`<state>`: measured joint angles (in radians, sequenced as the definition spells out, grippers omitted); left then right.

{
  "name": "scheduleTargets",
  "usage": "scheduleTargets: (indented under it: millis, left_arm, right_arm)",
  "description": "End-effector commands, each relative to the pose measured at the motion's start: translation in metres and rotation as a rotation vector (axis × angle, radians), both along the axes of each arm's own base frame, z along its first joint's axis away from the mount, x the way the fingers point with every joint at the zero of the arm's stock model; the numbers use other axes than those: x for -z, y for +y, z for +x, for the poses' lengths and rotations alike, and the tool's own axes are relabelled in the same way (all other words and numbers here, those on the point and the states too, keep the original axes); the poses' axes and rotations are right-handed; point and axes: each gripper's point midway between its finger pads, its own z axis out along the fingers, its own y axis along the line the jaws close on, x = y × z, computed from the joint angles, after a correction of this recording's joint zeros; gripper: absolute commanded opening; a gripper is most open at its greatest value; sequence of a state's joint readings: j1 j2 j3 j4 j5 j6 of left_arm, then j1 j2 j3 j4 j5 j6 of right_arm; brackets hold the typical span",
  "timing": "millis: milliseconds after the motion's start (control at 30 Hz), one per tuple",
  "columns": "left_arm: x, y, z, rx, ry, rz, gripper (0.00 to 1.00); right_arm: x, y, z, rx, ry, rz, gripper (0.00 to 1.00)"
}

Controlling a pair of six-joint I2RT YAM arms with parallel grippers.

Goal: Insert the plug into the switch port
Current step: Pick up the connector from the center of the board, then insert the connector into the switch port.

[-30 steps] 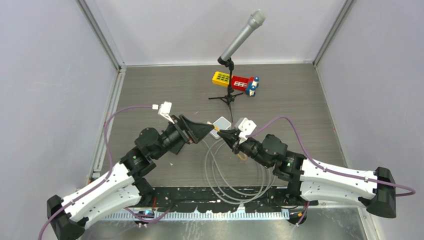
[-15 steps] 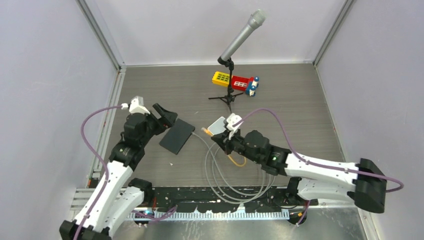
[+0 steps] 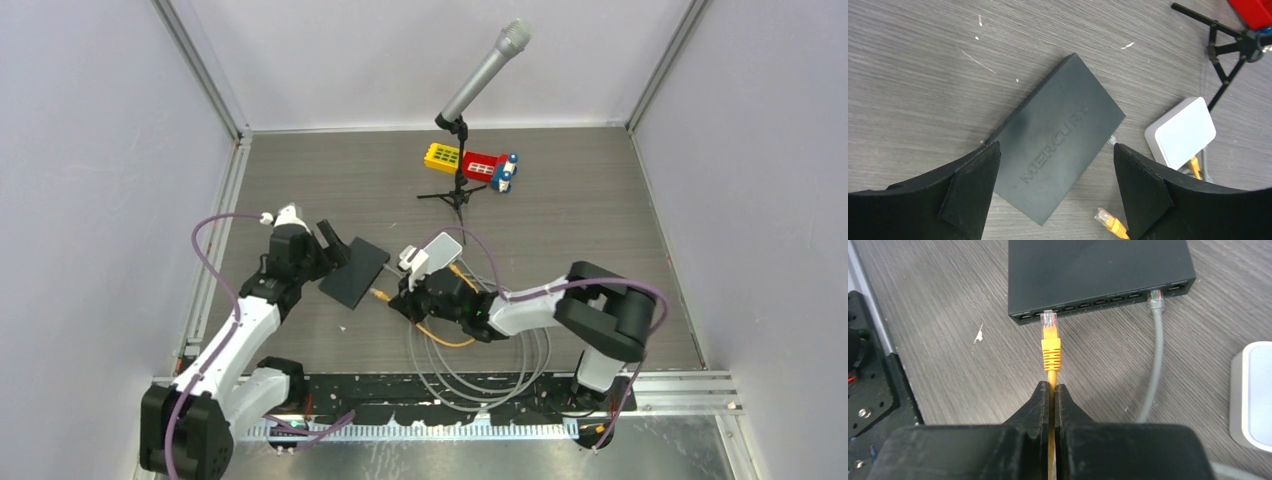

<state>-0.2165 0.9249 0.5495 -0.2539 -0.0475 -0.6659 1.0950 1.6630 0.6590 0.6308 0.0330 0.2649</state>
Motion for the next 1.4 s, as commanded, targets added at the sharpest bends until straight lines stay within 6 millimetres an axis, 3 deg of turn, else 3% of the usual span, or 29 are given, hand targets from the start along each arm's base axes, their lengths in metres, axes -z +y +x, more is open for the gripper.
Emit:
scheduleTargets:
  millis: [0,267,633,833,1133,1367]
  left_arm:
    - [-0.004,0.009,0.026,-0.011,-0.066,0.065,0.85]
    - [0.028,0.003,0.033,0.030,-0.025,0.055,0.81]
    - [0.038,-0.012,0.036,0.146,-0.067,0.042,0.77]
    - [0.043,-0.007,0.039,0.130,-0.057,0.074,0.77]
    - [0.045,-0.005,0.045,0.078,-0.048,0.053,0.76]
    - [0.054,-0.013,0.043,0.101,0.000,0.012,0.69]
  right_arm:
    - [-0.031,0.035,0.018,-0.030,-0.064,0.172,0.01]
    - [0.004,0.029,0.035,-0.010,-0.057,0.175,0.01]
    - [0.033,0.008,0.046,0.062,-0.084,0.006,0.01]
    - [0.040,0.000,0.043,0.069,-0.080,-0.046,0.00]
    - [0.039,0.012,0.037,0.021,-0.103,-0.060,0.01]
    - [0.036,0.019,0.038,0.010,-0.109,-0.041,0.01]
